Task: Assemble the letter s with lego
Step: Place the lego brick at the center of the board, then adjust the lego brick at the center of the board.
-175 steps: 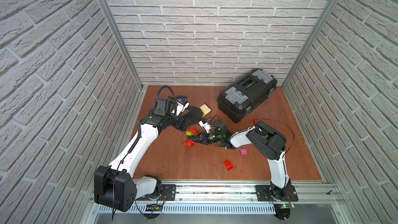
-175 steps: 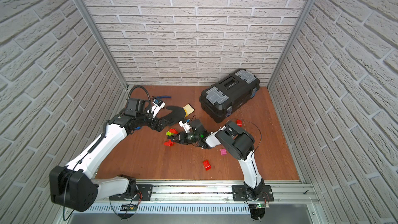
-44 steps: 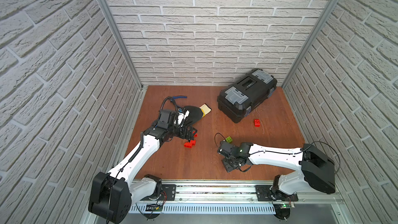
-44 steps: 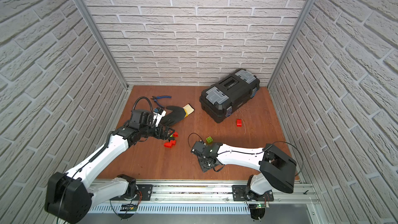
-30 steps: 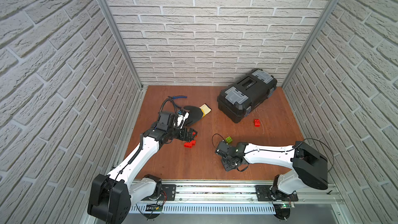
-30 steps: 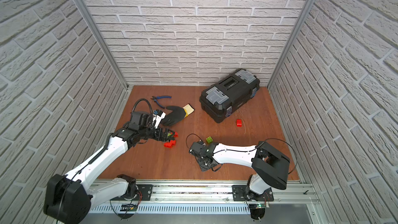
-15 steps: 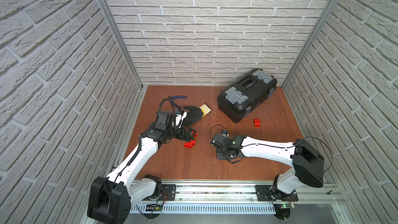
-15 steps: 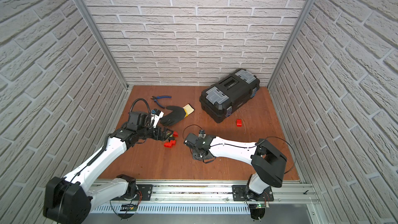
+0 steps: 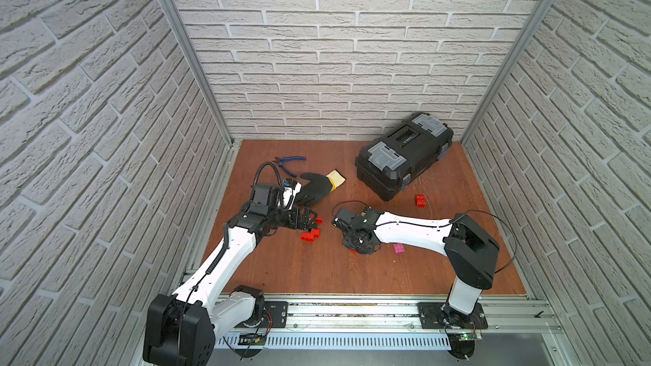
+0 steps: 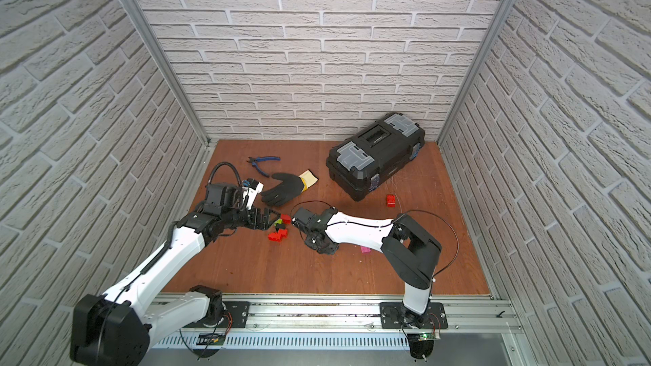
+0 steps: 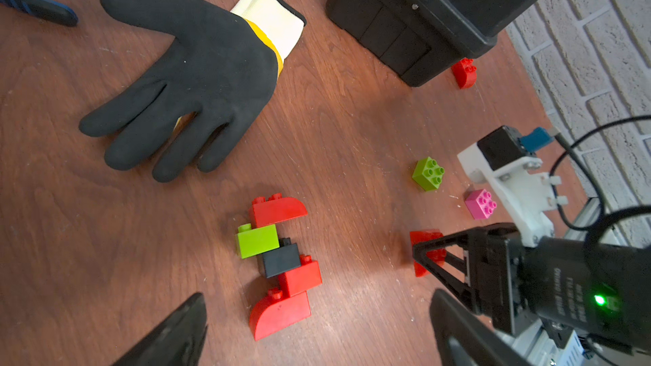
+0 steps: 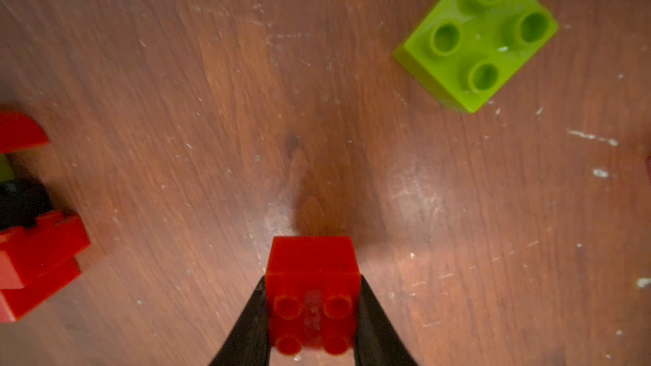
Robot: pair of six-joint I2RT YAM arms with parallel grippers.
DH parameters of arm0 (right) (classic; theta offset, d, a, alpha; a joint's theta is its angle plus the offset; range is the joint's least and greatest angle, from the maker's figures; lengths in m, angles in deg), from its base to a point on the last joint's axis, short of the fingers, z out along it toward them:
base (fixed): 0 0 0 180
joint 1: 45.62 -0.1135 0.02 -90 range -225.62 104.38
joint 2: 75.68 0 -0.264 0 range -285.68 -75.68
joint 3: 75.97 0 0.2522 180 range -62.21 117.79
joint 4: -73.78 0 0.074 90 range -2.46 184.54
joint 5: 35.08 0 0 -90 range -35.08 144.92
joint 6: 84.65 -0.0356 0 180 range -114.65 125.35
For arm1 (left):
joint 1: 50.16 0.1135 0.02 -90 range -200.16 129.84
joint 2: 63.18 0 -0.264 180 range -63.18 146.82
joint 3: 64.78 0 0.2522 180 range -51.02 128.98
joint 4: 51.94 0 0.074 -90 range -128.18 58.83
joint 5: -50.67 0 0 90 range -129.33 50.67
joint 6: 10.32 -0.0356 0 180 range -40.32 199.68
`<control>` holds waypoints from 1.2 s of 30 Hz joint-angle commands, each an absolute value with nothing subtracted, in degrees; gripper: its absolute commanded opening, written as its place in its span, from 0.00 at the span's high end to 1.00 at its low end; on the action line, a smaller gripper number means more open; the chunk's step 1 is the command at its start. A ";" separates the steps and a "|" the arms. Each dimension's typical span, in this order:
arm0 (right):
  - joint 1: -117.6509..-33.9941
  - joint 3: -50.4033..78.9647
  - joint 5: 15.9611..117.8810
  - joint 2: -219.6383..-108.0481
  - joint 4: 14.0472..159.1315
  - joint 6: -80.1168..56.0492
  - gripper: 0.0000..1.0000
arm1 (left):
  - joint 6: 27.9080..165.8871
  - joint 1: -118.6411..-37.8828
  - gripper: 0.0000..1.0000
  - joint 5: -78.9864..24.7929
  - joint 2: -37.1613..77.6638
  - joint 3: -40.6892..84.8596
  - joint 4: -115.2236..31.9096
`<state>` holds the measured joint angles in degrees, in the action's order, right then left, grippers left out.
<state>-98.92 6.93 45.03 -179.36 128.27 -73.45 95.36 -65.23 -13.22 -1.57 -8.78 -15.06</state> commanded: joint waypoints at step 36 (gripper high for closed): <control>-101.26 7.21 48.68 -182.22 121.17 -79.30 0.42 | 97.08 -62.53 0.02 -7.88 -0.71 -10.62 -17.96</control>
